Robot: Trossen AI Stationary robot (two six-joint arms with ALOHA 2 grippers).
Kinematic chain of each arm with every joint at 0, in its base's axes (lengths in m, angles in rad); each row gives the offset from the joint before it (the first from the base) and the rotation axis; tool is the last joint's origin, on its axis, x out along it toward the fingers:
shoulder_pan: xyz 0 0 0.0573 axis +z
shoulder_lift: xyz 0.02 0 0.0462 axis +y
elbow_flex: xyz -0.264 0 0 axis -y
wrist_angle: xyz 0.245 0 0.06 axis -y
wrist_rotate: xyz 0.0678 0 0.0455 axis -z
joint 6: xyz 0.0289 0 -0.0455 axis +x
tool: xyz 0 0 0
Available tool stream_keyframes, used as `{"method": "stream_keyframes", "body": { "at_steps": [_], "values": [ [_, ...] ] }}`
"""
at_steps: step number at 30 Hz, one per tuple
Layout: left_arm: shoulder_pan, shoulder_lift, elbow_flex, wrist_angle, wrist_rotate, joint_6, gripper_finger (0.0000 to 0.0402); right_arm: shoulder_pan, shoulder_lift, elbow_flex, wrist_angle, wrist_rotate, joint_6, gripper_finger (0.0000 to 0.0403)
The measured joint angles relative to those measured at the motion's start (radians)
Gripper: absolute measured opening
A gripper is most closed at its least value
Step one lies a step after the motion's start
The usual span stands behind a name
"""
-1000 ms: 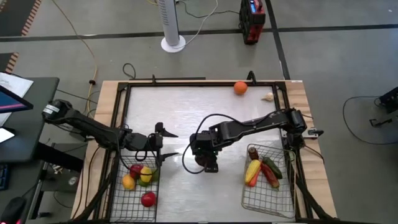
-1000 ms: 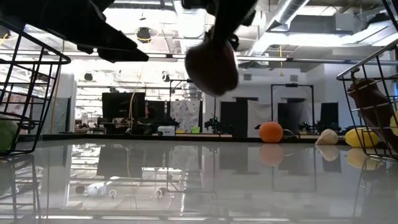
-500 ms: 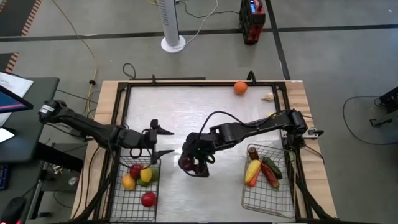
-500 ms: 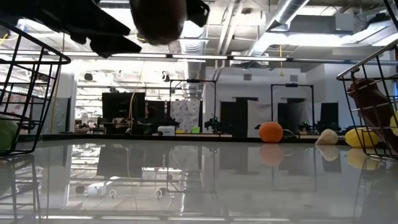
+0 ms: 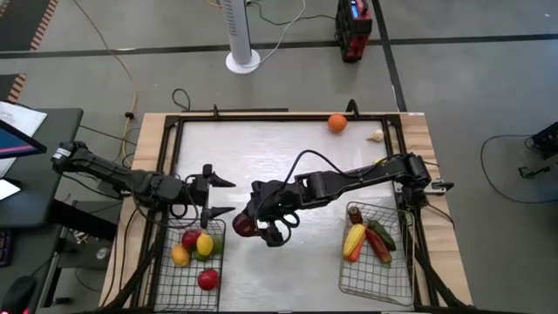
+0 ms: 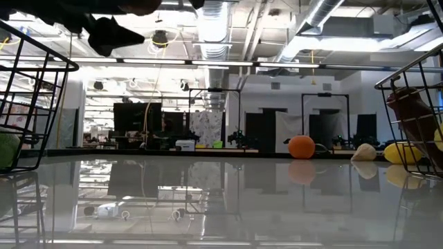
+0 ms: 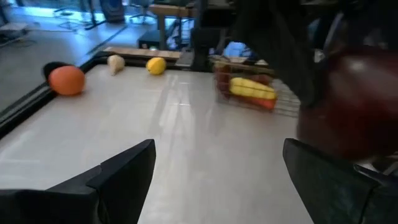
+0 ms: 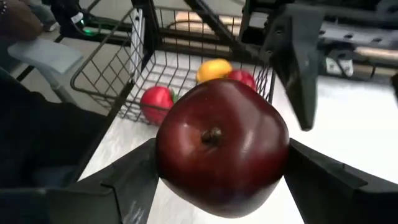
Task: Sort produce into baskets
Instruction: Put the red apple into the black wire basket
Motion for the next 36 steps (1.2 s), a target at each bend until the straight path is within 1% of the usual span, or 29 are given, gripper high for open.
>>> {"method": "stream_keyframes", "body": {
  "at_steps": [2,4,9,13,17,21,24,26,29,36],
  "values": [
    [-0.001,-0.02,0.0,-0.017,0.028,-0.002,0.0341,0.0,0.0,0.0,0.027,0.001,-0.026,0.0331],
    [-0.01,-0.04,0.0,-0.045,0.035,-0.003,0.0341,-0.002,0.0,0.0,0.054,0.001,-0.054,0.0331],
    [-0.046,-0.103,0.0,-0.154,0.017,-0.008,0.0341,-0.002,0.0,0.0,0.122,0.0,-0.116,0.0331],
    [-0.087,-0.162,0.0,-0.224,-0.084,-0.019,0.0341,-0.006,0.005,0.0,0.165,-0.003,-0.162,0.0331],
    [-0.123,-0.226,0.0,-0.254,-0.179,0.001,0.0341,-0.016,0.007,-0.001,0.226,-0.006,-0.169,0.0331],
    [-0.161,-0.263,0.0,-0.253,-0.188,0.038,0.0341,-0.028,0.009,-0.001,0.295,-0.006,-0.191,0.0331],
    [-0.186,-0.265,0.0,-0.254,-0.19,0.063,0.0341,-0.036,0.04,0.0,0.387,-0.011,-0.203,0.0331],
    [-0.199,-0.265,-0.02,-0.222,-0.196,0.079,0.0341,-0.037,0.077,0.0,0.459,-0.019,-0.214,0.0331],
    [-0.215,-0.265,-0.057,-0.201,-0.228,0.08,0.0341,-0.037,0.138,-0.001,0.552,-0.035,-0.212,0.0331],
    [-0.242,-0.313,-0.059,-0.235,-0.34,0.039,0.0341,-0.037,0.23,0.0,0.724,-0.038,-0.209,0.0331]
  ]
}}
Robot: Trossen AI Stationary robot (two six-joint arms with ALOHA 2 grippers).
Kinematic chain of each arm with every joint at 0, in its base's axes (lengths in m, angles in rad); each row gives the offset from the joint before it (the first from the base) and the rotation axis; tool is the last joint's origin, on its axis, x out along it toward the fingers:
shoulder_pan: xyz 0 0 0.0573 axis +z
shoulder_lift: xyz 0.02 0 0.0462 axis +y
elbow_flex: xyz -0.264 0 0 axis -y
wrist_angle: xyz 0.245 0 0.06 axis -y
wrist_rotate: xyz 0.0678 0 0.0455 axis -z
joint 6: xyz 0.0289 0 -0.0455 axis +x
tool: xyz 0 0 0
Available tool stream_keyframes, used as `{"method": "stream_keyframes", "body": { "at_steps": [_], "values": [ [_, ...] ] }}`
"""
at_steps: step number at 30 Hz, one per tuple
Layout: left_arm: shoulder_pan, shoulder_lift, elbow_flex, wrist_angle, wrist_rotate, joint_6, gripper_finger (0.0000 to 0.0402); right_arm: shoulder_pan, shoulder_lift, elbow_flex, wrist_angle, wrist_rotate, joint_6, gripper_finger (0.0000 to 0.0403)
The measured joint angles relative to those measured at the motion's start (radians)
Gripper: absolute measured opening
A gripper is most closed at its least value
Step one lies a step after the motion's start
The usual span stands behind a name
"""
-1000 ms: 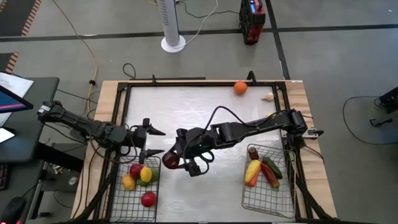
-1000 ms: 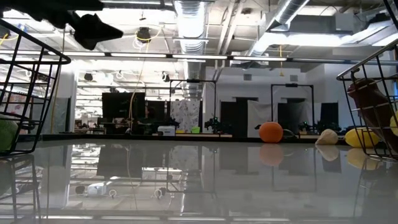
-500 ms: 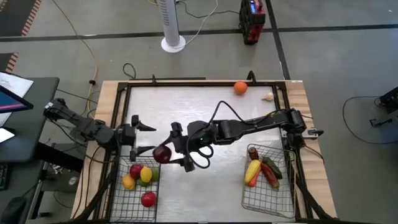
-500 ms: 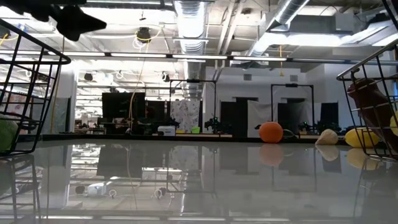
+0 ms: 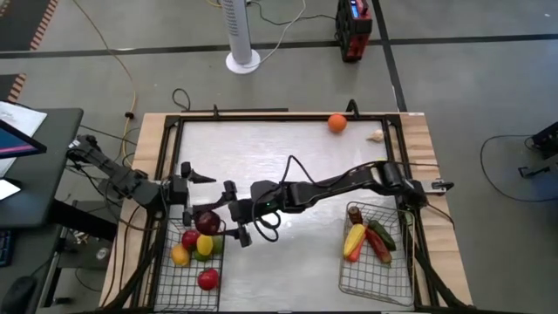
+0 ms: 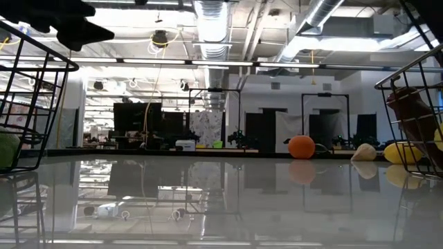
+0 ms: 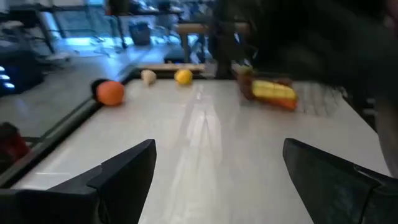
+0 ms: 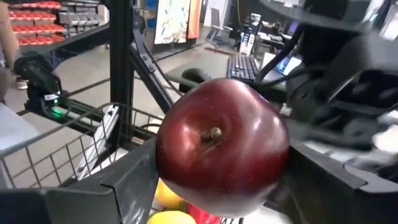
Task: Sort produce into baskets
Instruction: Put the red apple into the black wire basket, then put the yellow lemon into the black wire basket
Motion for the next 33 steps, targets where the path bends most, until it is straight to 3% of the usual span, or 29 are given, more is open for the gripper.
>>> {"method": "stream_keyframes", "body": {
  "at_steps": [7,16,23,33],
  "values": [
    [0.0,-0.077,0.0,-0.005,-0.094,-0.003,0.0341,0.0,0.065,0.0,0.102,0.0,-0.003,0.0331],
    [0.0,-0.109,0.0,0.073,-0.097,0.031,0.0341,-0.016,0.073,0.001,0.082,-0.002,0.042,0.0345],
    [0.0,-0.106,0.0,0.121,-0.097,0.088,0.0341,-0.009,0.073,0.001,0.017,-0.096,0.056,0.0371],
    [0.0,-0.106,0.0,0.129,-0.103,0.089,0.0341,-0.009,0.07,0.002,-0.04,-0.099,0.098,0.0397]
  ]
}}
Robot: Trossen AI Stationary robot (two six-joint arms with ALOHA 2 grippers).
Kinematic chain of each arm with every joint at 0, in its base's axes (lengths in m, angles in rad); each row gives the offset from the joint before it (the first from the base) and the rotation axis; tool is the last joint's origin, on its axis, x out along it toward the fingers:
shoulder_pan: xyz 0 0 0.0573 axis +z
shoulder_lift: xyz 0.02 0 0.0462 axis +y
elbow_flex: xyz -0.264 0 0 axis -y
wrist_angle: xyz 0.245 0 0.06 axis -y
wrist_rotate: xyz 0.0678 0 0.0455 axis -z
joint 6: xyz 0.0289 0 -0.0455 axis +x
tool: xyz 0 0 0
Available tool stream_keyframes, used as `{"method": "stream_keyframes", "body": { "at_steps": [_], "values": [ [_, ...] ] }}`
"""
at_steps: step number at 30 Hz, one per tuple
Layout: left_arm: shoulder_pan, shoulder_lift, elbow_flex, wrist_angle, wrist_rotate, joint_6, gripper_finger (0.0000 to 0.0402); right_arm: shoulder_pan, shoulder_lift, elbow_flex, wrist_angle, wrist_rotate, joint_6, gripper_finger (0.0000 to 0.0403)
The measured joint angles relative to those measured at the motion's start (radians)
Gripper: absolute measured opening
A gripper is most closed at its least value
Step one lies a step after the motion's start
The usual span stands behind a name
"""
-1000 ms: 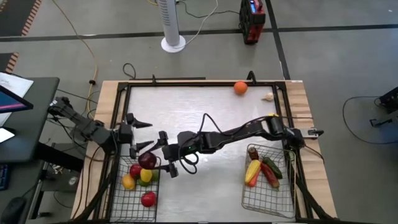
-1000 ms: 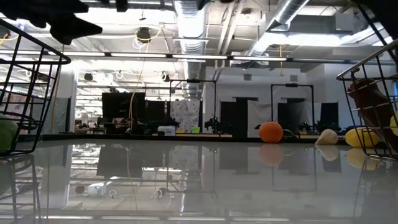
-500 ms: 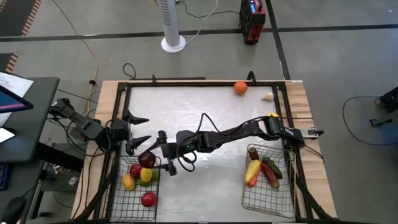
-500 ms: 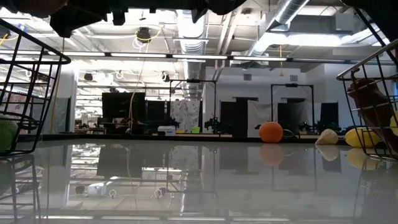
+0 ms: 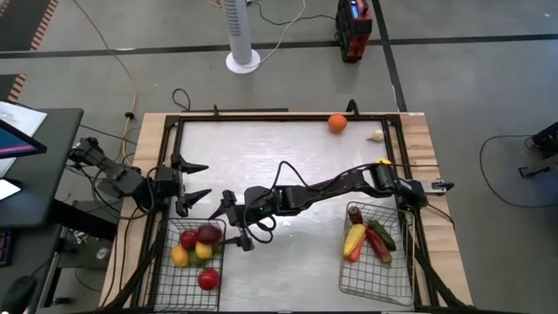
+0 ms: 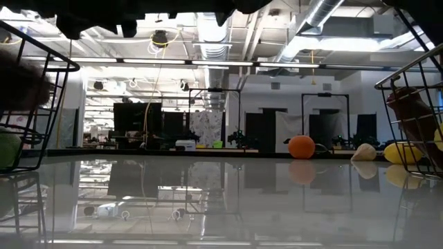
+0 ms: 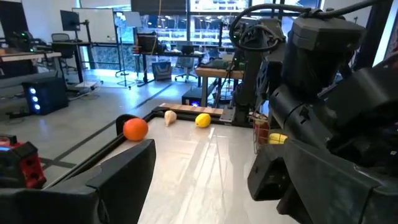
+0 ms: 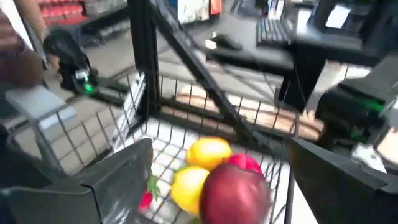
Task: Sort produce into baskets
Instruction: Put the yellow lemon into the black wire basket
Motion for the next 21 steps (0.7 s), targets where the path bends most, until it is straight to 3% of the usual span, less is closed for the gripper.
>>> {"method": "stream_keyframes", "body": {
  "at_steps": [3,8,15,18,21],
  "values": [
    [0.0,0.0,0.0,0.0,0.0,0.0,0.0341,0.001,-0.04,0.0,-0.134,0.059,-0.048,0.0398],
    [0.0,0.0,0.0,-0.006,0.0,-0.014,0.0341,-0.03,-0.206,0.002,-0.44,0.25,-0.086,0.0398],
    [0.0,0.028,0.0,-0.008,0.0,-0.068,0.0341,-0.107,-0.4,-0.011,-0.969,0.501,0.068,0.0389],
    [0.003,0.067,0.0,-0.008,-0.001,-0.071,0.0341,-0.142,-0.496,-0.083,-1.124,0.626,0.139,0.0384],
    [0.02,0.113,0.0,-0.003,-0.008,-0.089,0.0341,-0.198,-0.599,-0.22,-1.201,0.678,0.224,0.0379]
  ]
}}
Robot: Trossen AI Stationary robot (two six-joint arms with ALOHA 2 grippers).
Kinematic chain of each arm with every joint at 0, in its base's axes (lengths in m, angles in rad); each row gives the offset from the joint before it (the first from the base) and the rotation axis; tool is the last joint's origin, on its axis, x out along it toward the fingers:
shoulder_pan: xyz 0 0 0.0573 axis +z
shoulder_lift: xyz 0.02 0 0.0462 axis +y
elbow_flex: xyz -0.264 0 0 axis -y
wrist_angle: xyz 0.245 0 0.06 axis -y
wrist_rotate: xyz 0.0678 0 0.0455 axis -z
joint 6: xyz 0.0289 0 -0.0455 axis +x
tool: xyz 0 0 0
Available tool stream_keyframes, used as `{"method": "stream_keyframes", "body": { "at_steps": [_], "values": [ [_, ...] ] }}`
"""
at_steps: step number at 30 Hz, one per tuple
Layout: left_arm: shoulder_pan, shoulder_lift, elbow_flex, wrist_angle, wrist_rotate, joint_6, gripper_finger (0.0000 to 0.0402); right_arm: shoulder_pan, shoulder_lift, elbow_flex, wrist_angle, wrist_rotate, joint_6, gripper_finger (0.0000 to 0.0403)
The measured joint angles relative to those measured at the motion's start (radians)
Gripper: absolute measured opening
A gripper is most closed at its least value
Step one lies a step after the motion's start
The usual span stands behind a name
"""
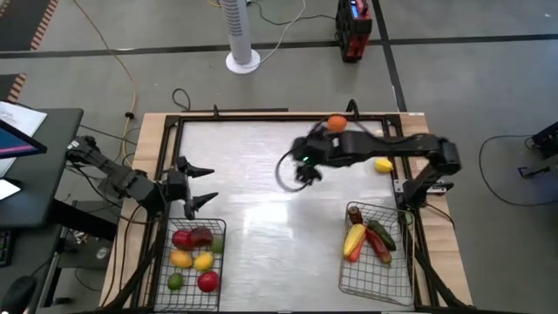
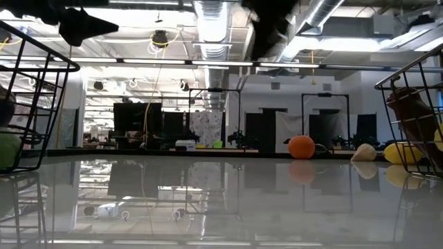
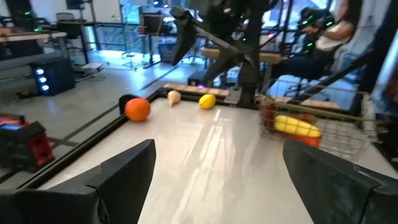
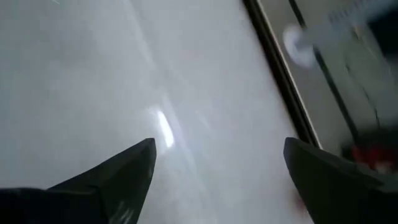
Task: Sort produce into baskets
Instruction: Put the yellow lemon into the black wire basket
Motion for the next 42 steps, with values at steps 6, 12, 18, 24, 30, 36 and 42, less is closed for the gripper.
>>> {"method": "stream_keyframes", "body": {
  "at_steps": [6,12,18,24,30,36,42],
  "values": [
    [0.054,0.081,0.0,0.065,-0.005,-0.006,0.0341,-0.152,-0.251,-0.35,-0.023,0.002,0.172,0.0376],
    [0.128,0.158,-0.001,0.129,0.055,0.008,0.0341,-0.284,-0.391,-0.598,-0.076,-0.046,0.256,0.0376],
    [0.224,0.231,-0.001,0.193,0.152,0.022,0.0341,-0.369,-0.402,-0.713,-0.135,-0.118,0.252,0.0376],
    [0.307,0.292,-0.001,0.217,0.275,0.012,0.0341,-0.44,-0.366,-0.781,-0.184,-0.183,0.283,0.0377],
    [0.323,0.328,-0.001,0.224,0.308,0.012,0.0341,-0.458,-0.316,-0.782,-0.295,-0.166,0.266,0.0377],
    [0.323,0.333,-0.001,0.237,0.309,0.015,0.0341,-0.47,-0.252,-0.782,-0.293,-0.123,0.14,0.0373],
    [0.323,0.333,-0.001,0.236,0.309,0.016,0.0341,-0.53,-0.164,-0.782,-0.292,-0.122,0.062,0.0365]
  ]
}}
